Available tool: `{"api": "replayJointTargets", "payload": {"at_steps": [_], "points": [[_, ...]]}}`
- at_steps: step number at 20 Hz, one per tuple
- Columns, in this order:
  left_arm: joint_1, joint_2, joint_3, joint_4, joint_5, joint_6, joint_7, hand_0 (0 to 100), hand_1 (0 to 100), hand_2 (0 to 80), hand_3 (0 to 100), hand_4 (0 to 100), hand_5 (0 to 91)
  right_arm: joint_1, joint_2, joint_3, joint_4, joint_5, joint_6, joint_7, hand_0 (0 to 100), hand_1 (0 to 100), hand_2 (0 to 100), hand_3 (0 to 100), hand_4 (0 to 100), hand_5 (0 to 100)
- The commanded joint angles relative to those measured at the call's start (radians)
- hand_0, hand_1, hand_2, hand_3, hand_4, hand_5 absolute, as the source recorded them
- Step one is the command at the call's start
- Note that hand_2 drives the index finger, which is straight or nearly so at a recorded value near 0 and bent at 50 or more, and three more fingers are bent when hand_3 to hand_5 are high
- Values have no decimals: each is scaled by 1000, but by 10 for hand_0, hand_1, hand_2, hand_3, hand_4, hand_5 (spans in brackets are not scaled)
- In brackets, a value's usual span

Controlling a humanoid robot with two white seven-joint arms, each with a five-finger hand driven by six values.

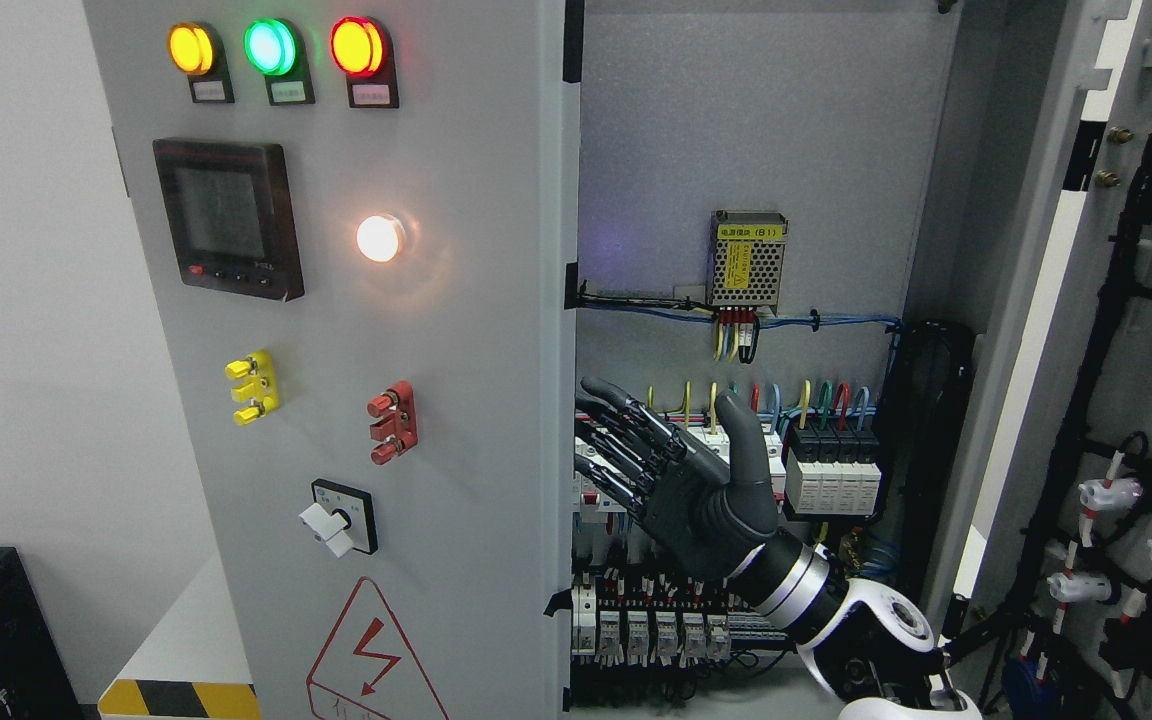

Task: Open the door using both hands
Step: 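Pull the door edge outward with the right hand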

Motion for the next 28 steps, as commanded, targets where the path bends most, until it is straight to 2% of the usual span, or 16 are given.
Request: {"api": "replayJointTargets", "payload": {"at_steps": [1, 3, 4, 11, 21, 24, 28], "points": [[0, 0, 0, -9, 0, 1, 0, 838, 212, 0, 0, 0, 0, 39, 1, 68, -69, -5, 3, 19, 0, 0, 0, 0, 0, 0], [0, 0, 0, -9, 0, 1, 0, 837, 212, 0, 0, 0, 0, 44, 2, 94, -87, -7, 4, 54, 0, 0, 0, 0, 0, 0], [0, 0, 0, -9, 0, 1, 0, 837, 212, 0, 0, 0, 0, 44, 4, 99, -89, -8, 4, 58, 0, 0, 0, 0, 0, 0], [0, 1, 0, -9, 0, 1, 0, 837, 212, 0, 0, 0, 0, 41, 5, 139, -87, -68, 4, 59, 0, 0, 0, 0, 0, 0], [0, 0, 0, -9, 0, 2, 0, 837, 212, 0, 0, 0, 0, 36, -5, 144, -49, -79, 23, 62, 0, 0, 0, 0, 0, 0], [0, 0, 1, -9, 0, 1, 0, 837, 211, 0, 0, 0, 0, 44, -5, 154, -54, -74, 19, 96, 0, 0, 0, 0, 0, 0], [0, 0, 0, -9, 0, 1, 0, 837, 212, 0, 0, 0, 0, 51, -7, 153, -31, -59, 21, 96, 0, 0, 0, 0, 0, 0]]}}
